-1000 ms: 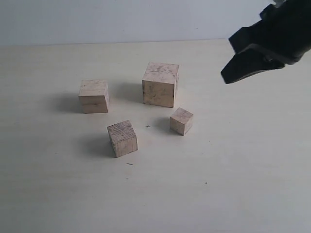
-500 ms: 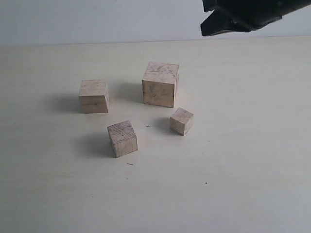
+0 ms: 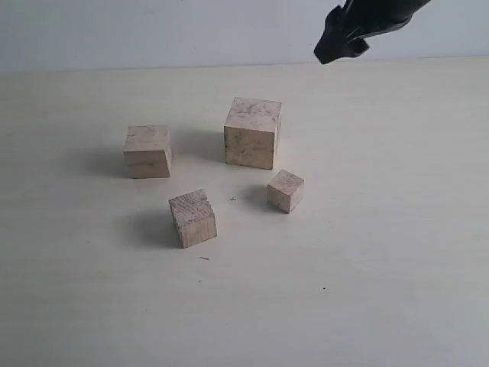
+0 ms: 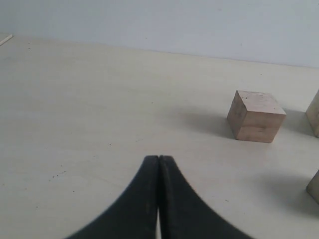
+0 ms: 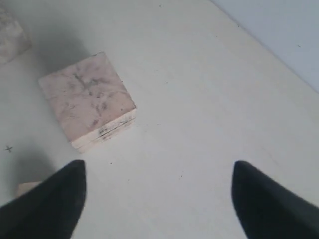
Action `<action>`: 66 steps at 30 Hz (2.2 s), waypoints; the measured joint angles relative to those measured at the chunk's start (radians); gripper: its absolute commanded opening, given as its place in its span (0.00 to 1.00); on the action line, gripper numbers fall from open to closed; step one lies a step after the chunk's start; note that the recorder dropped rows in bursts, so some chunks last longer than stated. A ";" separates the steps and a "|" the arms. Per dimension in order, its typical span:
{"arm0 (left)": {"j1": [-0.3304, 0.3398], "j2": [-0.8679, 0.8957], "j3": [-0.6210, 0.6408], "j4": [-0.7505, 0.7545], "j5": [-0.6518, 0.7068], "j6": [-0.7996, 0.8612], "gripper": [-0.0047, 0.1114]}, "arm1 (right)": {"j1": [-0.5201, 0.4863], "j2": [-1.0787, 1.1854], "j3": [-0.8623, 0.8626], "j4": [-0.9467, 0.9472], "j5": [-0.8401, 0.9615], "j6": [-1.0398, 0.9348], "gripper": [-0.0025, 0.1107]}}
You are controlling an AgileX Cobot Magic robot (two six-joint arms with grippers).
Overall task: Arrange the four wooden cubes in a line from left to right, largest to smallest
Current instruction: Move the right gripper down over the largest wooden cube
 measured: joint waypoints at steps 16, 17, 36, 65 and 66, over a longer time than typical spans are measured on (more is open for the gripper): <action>0.000 0.000 0.000 0.000 0.000 0.000 0.04 | 0.052 0.166 -0.002 0.333 -0.143 -0.561 0.87; 0.000 0.000 0.000 0.000 0.000 0.000 0.04 | 0.052 0.171 -0.002 0.366 -0.143 -0.601 0.87; 0.000 0.000 0.000 0.000 0.000 0.000 0.04 | 0.052 0.307 -0.008 0.702 -0.098 -1.030 0.87; 0.000 0.000 0.000 0.000 0.000 0.000 0.04 | 0.009 0.451 -0.010 0.905 -0.085 -1.255 0.87; 0.000 0.000 0.000 0.000 0.000 0.000 0.04 | 0.006 0.456 -0.010 0.914 -0.080 -1.260 0.87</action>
